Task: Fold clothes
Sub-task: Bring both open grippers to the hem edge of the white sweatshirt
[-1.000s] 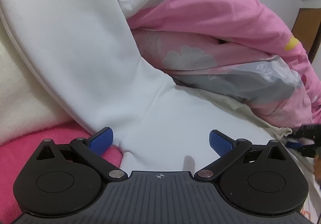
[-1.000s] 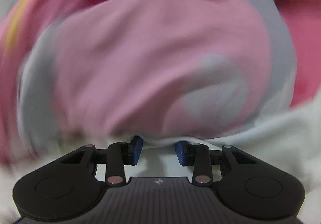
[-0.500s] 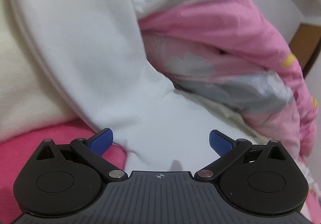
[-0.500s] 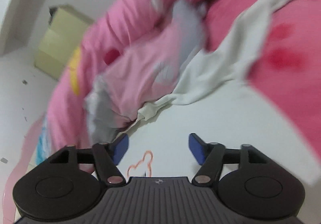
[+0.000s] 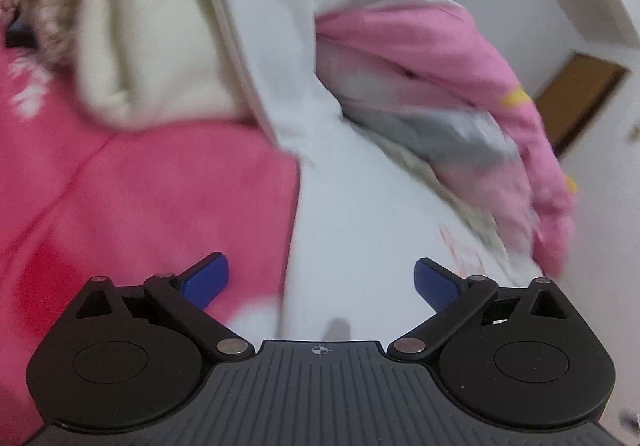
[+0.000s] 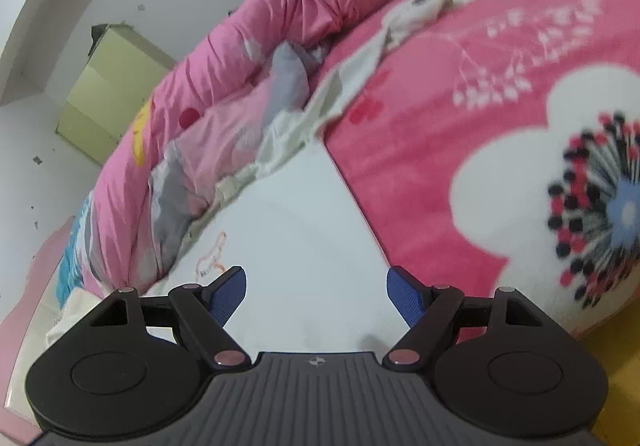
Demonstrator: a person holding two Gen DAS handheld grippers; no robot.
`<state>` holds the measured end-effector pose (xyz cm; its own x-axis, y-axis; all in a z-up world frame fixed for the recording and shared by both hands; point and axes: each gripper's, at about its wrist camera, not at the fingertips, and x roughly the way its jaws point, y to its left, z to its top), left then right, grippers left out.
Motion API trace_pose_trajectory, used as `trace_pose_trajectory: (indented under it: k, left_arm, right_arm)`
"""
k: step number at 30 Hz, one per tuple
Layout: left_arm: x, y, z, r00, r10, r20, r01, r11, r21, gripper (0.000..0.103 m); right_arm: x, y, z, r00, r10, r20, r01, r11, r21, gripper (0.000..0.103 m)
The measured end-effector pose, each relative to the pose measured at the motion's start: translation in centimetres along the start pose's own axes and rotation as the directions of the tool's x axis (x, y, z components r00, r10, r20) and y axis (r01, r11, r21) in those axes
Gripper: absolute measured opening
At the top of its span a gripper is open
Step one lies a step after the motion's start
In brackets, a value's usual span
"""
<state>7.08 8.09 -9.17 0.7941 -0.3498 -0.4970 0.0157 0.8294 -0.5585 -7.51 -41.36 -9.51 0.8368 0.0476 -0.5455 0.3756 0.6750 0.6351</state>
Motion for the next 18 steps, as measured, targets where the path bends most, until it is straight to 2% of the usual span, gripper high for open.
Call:
trace_pose_trajectory:
  k: [2,7,11,13,18]
  left_arm:
    - [-2.6,0.1,-1.6,1.0,0.0,0.014,-0.001,0.998,0.06,0.099]
    - [-6.6,0.5,-4.5,1.0,-0.021,-0.006,0.022,0.992,0.122,0.096]
    - [-8.5,0.4,-6.8,0.999,-0.026,-0.038,0.032,0.983,0.183,0.079]
    - [-9.0,0.6,-7.9,0.998,-0.018,-0.064,0.03,0.981,0.192,0.077]
    - [-9.7,0.8,-10.0,0.994,-0.001,-0.112,0.026,0.975,0.222,0.061]
  right_arm:
    - [0.4,-0.7,-0.5,1.0,-0.004,-0.009,0.003,1.0,-0.017,0.08]
    - [1.4,-2.4,-1.7,0.999,-0.016,-0.031,0.014,0.998,-0.065,0.077]
    - [1.7,-2.4,-2.3,0.999,-0.01,-0.044,0.005,0.993,-0.122,0.076]
    - [1.4,-2.6,-2.9,0.998,0.009,-0.061,-0.017,0.991,-0.132,0.076]
    - [0.1,-2.5,-4.2,0.996,0.037,-0.085,-0.051,0.985,-0.166,0.076]
